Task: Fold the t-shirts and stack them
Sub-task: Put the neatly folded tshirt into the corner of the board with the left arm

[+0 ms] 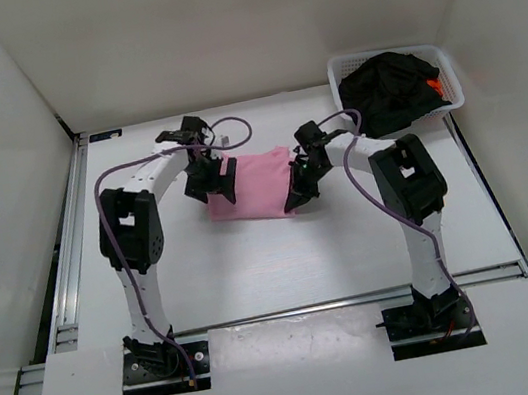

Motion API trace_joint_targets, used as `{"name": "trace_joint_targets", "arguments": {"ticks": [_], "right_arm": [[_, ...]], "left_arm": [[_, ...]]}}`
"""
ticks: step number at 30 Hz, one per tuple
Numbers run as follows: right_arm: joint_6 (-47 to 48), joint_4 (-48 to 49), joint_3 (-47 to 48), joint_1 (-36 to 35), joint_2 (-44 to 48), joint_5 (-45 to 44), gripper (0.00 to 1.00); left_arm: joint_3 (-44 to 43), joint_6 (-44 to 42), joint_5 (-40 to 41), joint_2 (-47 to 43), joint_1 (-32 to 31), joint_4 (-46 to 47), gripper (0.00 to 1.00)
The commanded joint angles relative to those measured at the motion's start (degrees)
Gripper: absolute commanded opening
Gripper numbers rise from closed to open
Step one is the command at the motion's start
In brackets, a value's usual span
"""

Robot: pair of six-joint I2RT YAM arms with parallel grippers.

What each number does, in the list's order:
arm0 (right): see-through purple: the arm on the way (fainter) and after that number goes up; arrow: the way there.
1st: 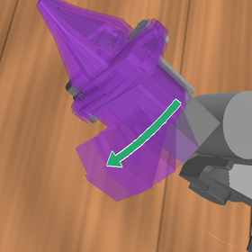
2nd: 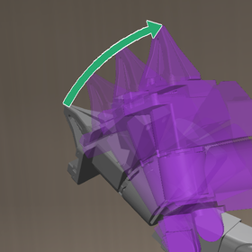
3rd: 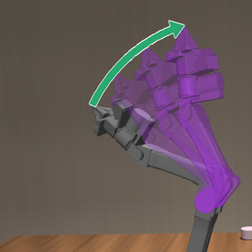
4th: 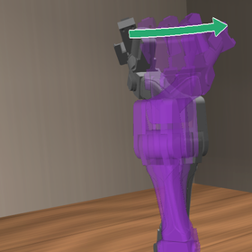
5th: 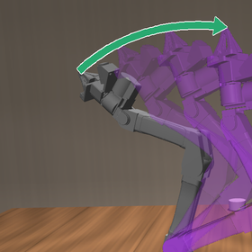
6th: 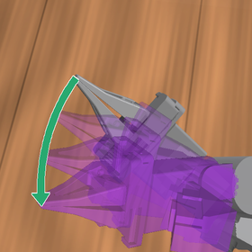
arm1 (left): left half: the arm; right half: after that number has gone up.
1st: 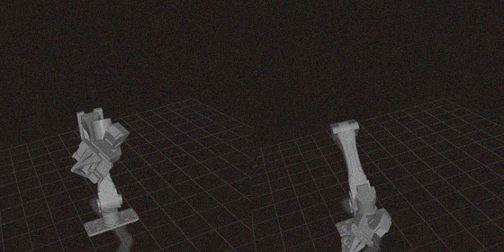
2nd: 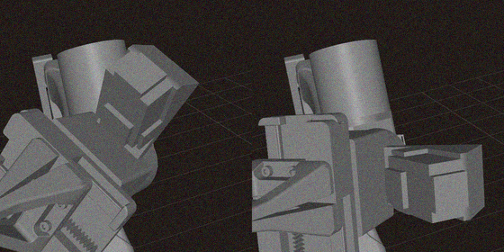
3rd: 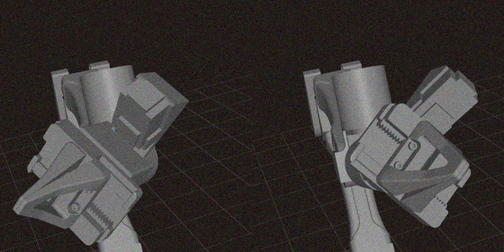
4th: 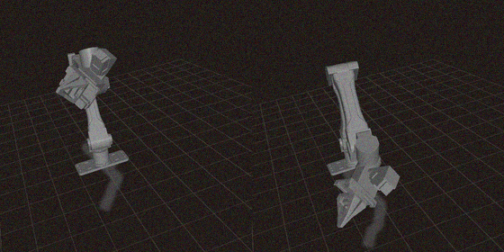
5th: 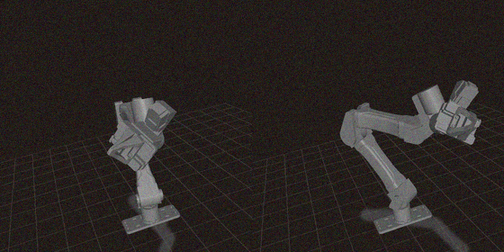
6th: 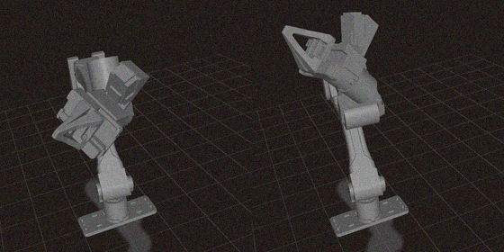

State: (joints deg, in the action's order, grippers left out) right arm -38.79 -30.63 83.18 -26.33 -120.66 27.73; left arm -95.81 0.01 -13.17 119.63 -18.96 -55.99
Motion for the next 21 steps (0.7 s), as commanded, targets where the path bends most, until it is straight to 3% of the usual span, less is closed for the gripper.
{"name": "trace_joint_targets", "arguments": {"ticks": [1,6,9,13,18,21], "right_arm": [[2.3,-4.6,2.3,0.8,4.3,-2.4,0.06],[1.6,-8.0,5.3,3.3,3.8,-6.0,0.34],[1.6,-9.8,8.0,3.8,0.9,-6.7,0.45],[1.0,-10.3,9.8,4.4,-3.3,-5.3,0.46],[0.5,-9.6,10.4,4.4,-6.7,-4.0,0.46],[-0.1,-9.6,10.4,4.4,-7.3,-4.0,0.41]], "left_arm": [[-4.0,0.0,-2.9,-7.7,3.1,0.3,0.99],[-9.3,0.0,0.7,-1.8,5.9,0.9,1.00],[-12.1,0.0,2.5,4.0,6.0,0.4,1.00],[-13.5,0.0,0.4,9.5,6.5,-0.4,0.97],[-13.1,0.0,-7.0,12.4,6.5,-1.1,0.85],[-13.1,0.0,-8.9,14.3,6.0,-1.7,0.77]]}}
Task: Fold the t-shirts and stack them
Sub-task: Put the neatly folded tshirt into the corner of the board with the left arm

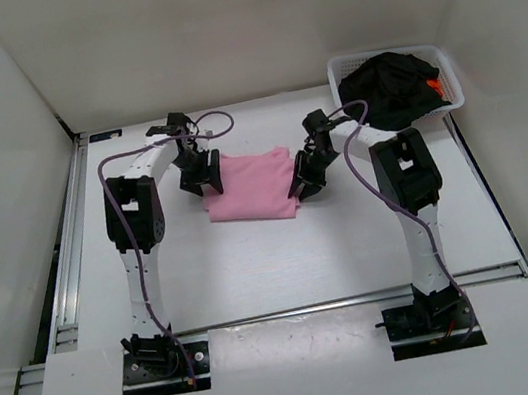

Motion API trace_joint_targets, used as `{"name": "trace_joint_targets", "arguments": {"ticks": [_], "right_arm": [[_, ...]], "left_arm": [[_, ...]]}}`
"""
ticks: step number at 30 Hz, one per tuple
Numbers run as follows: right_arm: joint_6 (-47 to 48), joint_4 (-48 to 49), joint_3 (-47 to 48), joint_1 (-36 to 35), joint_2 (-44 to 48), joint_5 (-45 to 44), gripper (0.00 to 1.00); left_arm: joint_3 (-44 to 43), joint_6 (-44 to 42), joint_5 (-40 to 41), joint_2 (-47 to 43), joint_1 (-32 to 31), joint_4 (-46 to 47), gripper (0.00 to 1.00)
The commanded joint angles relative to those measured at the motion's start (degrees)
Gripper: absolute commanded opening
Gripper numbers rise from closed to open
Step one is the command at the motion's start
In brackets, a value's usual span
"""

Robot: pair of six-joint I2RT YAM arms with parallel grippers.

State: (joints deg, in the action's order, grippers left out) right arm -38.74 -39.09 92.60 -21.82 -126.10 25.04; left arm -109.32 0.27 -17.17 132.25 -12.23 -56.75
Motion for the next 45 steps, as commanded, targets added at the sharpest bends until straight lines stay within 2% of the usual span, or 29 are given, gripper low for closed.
{"name": "trace_joint_targets", "arguments": {"ticks": [1,4,5,8,10,13,14,18,24,30,39,42,45], "right_arm": [[-0.1,-0.6,1.0,-0.1,-2.5,-1.3,0.33],[-0.1,-0.1,0.5,-0.1,-2.5,-0.8,0.25],[-0.1,0.5,0.5,-0.1,-2.0,-0.8,0.22],[-0.1,0.5,0.5,-0.1,-2.0,-0.8,0.22],[-0.1,0.5,0.5,-0.1,-1.4,-0.3,0.23],[1.0,0.5,0.5,-0.1,0.1,-0.8,0.36],[1.6,0.0,0.5,-0.1,0.8,-1.3,0.45],[3.8,-2.7,-2.7,2.7,7.0,-5.6,0.56],[6.7,-6.0,-8.7,7.2,16.3,-10.5,0.59],[9.2,-9.3,-8.1,9.1,19.4,-14.7,0.59],[10.9,-15.0,-2.7,9.1,17.5,-15.7,0.59],[10.9,-16.5,-1.2,9.1,16.2,-16.2,0.59],[10.9,-18.3,0.4,9.1,15.2,-16.9,0.59]], "left_arm": [[-0.1,-0.3,-6.5,2.2,-0.8,-1.6,0.68],[-0.1,-0.3,-8.8,2.8,-0.8,-2.1,0.53],[-0.1,-0.3,-9.3,2.8,-0.8,-2.1,0.37],[-0.1,-0.3,-9.3,2.8,-0.3,-2.7,0.11],[-0.7,-0.3,-9.3,2.8,0.4,-2.7,0.10],[-1.2,-0.3,-9.3,1.6,2.1,-2.7,0.10],[-1.8,-0.3,-9.3,1.6,3.0,-2.7,0.10],[-1.8,-0.3,-7.4,-0.4,5.5,-2.7,0.10],[-3.0,-0.3,-6.6,-0.9,10.2,-2.7,0.10],[-9.0,-0.3,-0.8,2.3,17.0,-3.7,0.10],[-15.8,-0.3,21.0,5.7,23.0,5.4,0.10],[-17.2,-0.3,26.3,7.7,24.4,10.2,0.10],[-23.7,-0.3,28.7,11.9,26.0,10.8,0.10]]}}
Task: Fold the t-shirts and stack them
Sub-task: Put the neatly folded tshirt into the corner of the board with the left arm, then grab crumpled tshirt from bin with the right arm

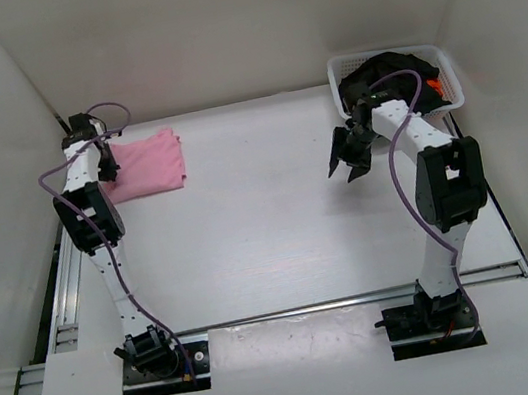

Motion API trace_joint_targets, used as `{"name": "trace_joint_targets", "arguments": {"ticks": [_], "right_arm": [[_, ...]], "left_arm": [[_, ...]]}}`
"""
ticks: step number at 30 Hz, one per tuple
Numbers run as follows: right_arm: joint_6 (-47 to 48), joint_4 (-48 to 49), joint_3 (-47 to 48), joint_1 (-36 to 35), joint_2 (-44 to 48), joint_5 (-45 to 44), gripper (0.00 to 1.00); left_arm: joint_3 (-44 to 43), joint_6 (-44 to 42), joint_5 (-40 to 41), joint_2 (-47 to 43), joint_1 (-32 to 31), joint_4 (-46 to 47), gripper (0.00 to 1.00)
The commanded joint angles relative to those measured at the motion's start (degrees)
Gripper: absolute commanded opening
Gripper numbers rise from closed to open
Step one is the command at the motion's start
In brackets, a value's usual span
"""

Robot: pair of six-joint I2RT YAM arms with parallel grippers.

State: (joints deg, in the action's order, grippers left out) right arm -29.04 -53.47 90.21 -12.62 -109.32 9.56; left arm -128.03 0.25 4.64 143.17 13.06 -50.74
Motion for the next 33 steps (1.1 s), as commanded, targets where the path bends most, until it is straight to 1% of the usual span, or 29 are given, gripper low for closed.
{"name": "trace_joint_targets", "arguments": {"ticks": [1,2,5,7,10,14,16,19,21,24,25,26,27,28,30,31,33], "right_arm": [[1.2,-3.9,3.3,-0.1,-1.6,-2.1,0.59],[1.2,-4.7,3.3,-0.1,-2.2,-2.1,0.59],[1.7,-6.6,4.4,-0.1,-2.7,-3.5,0.59],[2.2,-7.2,4.4,-0.1,-2.7,-4.1,0.59],[2.2,-7.8,4.9,-0.1,-3.3,-4.6,0.59],[2.2,-8.9,6.7,-0.1,-4.3,-5.2,0.59],[2.2,-8.9,7.6,-0.1,-4.8,-5.2,0.59],[2.2,-9.5,8.7,-0.1,-4.9,-5.2,0.60],[2.8,-9.5,8.8,-0.1,-4.9,-4.6,0.60],[3.4,-9.5,10.0,-0.1,-4.9,-4.6,0.60],[3.4,-9.5,10.0,-0.1,-4.9,-4.6,0.61],[3.9,-9.5,10.9,-0.1,-4.9,-4.6,0.61],[3.9,-9.5,12.5,-0.1,-4.9,-4.6,0.63],[4.4,-9.5,13.6,-0.1,-4.3,-4.6,0.63],[5.0,-9.5,16.6,-0.1,-4.3,-4.6,0.66],[5.0,-9.5,20.7,0.6,-4.3,-4.6,0.67],[5.7,-10.1,25.9,2.1,-5.7,-4.6,0.72]], "left_arm": [[-6.5,-0.3,7.7,2.8,1.3,6.2,0.10],[-8.4,-0.3,8.5,3.5,1.4,6.9,0.10],[-8.4,-0.3,10.2,4.1,2.6,10.8,0.10],[-9.5,-0.3,12.0,6.1,3.3,12.8,0.10],[-13.2,-0.3,13.5,8.0,3.8,14.7,0.10],[-13.2,-0.3,15.6,9.2,3.8,20.1,0.10],[-14.6,-0.3,16.7,9.9,3.8,22.7,0.10],[-15.8,-0.3,18.8,10.6,3.8,24.9,0.10],[-15.8,-0.3,18.8,11.2,3.8,26.2,0.10],[-15.8,-0.3,19.4,10.5,3.8,27.4,0.33],[-15.8,-0.3,19.4,10.5,3.8,27.4,0.49],[-15.8,-0.3,19.4,9.7,3.8,28.0,0.87],[-15.8,-0.3,20.0,8.6,3.8,28.0,0.96],[-15.8,-0.3,20.1,7.9,3.8,28.5,1.00],[-15.8,-0.3,20.8,4.9,3.8,28.5,1.00],[-14.5,-0.3,20.8,3.5,3.3,28.5,1.00],[-13.0,-0.3,20.8,0.3,3.3,28.5,1.00]]}}
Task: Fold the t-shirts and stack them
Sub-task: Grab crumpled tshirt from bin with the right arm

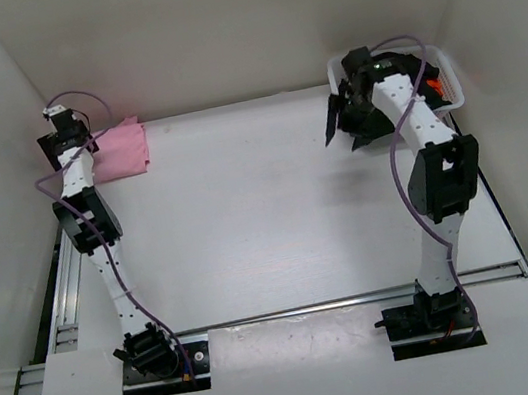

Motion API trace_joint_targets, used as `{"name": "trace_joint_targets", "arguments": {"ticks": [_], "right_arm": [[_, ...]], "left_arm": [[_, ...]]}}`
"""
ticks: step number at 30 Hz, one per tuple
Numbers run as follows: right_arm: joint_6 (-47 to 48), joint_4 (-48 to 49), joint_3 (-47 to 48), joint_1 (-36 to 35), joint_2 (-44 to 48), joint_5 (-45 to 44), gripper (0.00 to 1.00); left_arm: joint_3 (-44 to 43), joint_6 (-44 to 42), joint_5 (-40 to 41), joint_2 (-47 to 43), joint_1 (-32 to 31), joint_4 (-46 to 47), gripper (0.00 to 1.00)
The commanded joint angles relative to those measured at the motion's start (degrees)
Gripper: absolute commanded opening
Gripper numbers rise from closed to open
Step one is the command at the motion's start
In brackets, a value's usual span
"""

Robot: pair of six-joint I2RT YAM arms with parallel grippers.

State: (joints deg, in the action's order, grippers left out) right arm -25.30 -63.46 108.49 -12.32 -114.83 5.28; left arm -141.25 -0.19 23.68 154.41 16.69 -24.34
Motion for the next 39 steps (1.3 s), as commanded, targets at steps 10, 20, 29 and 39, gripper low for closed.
{"name": "trace_joint_targets", "arguments": {"ticks": [10,20,29,39], "right_arm": [[-6.7,19.5,18.8,14.3,-9.4,-15.9,0.82],[-6.1,27.7,24.1,16.1,-21.4,-22.1,0.82],[-1.5,30.7,23.7,16.1,-15.5,-22.1,0.00],[5.2,33.2,21.7,13.2,10.3,-15.9,0.00]], "left_arm": [[21.7,0.2,-3.9,-34.3,-7.2,2.1,1.00],[39.9,0.2,-1.5,-51.2,-12.3,1.0,1.00],[45.8,0.2,8.0,-54.9,-15.0,-1.2,1.00],[21.9,0.2,-16.1,-55.4,-11.3,-35.2,1.00]]}}
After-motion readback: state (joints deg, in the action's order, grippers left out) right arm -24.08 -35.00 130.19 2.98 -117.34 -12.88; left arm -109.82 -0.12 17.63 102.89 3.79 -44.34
